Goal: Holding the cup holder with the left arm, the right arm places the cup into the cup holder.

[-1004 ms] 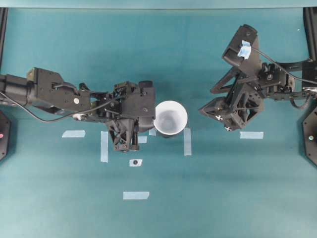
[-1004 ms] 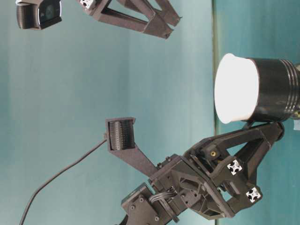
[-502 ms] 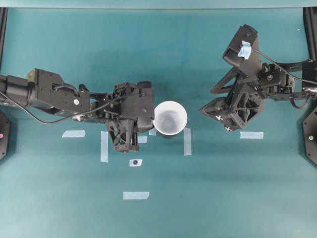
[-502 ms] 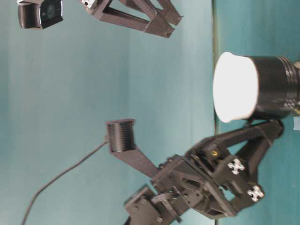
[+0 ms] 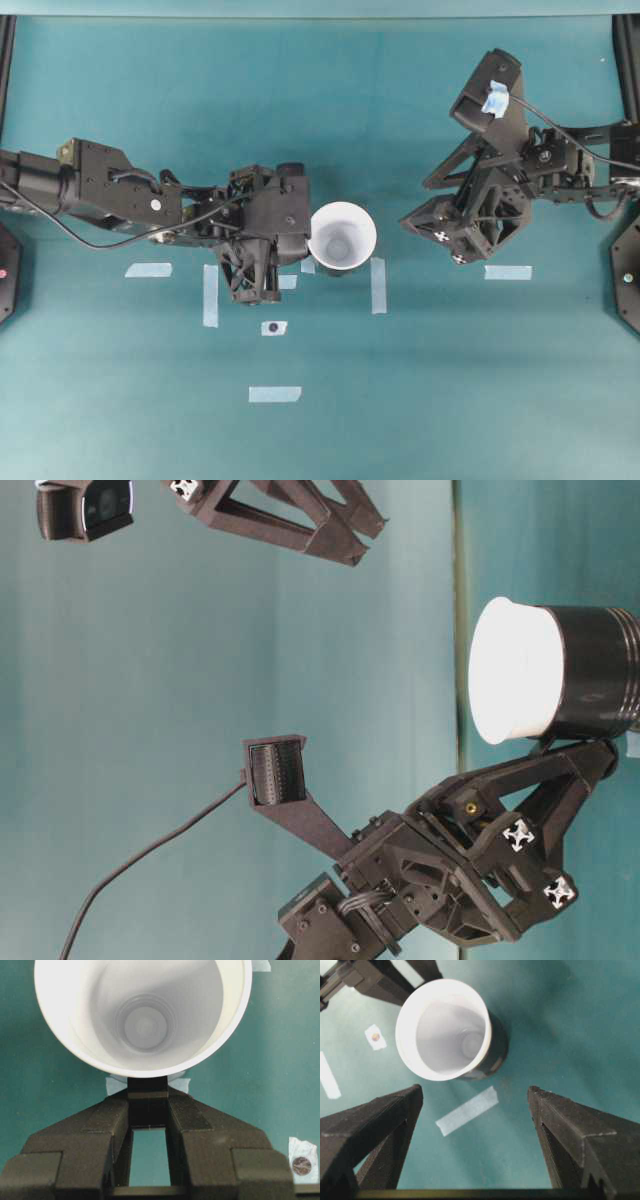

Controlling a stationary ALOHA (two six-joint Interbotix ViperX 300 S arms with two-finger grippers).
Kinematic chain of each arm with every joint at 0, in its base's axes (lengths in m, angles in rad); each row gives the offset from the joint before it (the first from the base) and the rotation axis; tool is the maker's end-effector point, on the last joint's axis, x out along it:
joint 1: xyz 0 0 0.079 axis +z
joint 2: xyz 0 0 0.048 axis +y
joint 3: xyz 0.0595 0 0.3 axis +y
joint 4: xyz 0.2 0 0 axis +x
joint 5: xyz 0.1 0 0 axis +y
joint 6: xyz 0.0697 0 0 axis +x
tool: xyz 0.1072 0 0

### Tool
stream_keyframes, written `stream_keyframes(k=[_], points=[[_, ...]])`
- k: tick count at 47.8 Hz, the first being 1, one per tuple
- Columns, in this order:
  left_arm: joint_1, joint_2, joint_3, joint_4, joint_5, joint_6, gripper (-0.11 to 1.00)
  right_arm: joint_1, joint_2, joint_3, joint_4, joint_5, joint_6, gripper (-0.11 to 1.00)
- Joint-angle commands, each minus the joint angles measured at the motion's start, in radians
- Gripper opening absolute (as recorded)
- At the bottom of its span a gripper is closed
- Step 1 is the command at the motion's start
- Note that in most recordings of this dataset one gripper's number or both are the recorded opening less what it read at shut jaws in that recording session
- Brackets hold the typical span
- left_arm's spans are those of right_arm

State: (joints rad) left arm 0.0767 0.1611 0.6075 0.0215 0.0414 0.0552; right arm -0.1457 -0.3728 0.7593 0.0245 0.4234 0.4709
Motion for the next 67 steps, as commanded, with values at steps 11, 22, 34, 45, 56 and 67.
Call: stream_keyframes(k=[11,22,34,45,56,67], points=[[0.000,-0.012,-0.012,0.002,-0.009,0.002,0.22,0.000,-0.014,-0.006,0.002,-0.008,0.011,0.91],[-0.002,-0.014,-0.012,0.000,-0.008,0.005,0.22,0.000,-0.012,-0.005,0.002,-0.008,0.011,0.91],[-0.002,-0.015,-0.012,0.000,-0.006,0.002,0.23,0.000,-0.011,-0.006,0.002,-0.015,0.011,0.91],[0.000,-0.018,-0.012,0.002,0.005,0.003,0.64,0.000,-0.009,0.000,0.002,-0.031,0.011,0.91],[0.000,-0.026,-0.015,0.002,0.005,0.005,0.92,0.000,-0.009,0.002,0.002,-0.031,0.011,0.91],[0.000,-0.026,-0.017,0.000,0.005,0.005,0.90,0.000,-0.009,0.003,0.002,-0.031,0.011,0.91]])
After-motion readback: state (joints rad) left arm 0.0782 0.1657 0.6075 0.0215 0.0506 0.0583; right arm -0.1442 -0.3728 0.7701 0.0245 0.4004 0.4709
